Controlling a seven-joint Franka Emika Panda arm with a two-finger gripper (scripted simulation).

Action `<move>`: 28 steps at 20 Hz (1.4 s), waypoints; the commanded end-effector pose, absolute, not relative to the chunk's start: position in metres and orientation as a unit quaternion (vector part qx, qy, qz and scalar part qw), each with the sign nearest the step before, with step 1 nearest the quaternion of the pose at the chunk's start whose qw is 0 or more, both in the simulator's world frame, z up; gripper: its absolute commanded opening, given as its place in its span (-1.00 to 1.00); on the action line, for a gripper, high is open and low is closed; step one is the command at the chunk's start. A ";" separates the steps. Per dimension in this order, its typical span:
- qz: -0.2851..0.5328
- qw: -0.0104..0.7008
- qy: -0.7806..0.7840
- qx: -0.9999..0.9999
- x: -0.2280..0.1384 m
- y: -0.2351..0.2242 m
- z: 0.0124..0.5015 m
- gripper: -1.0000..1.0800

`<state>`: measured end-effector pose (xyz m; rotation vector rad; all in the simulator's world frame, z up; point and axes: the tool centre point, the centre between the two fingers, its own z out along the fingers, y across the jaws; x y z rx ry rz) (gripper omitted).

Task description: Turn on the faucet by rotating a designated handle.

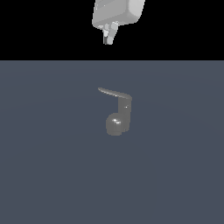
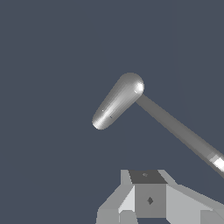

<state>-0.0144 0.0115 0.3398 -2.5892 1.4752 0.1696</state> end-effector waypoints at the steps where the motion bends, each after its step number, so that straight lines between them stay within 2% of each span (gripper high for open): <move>1: 0.058 0.073 0.525 -0.846 -0.002 0.013 0.324 -1.00; 16: 0.036 0.025 0.694 -0.718 0.059 0.021 0.226 -1.00; 28: 0.005 0.002 0.761 -0.649 0.083 0.023 0.179 -1.00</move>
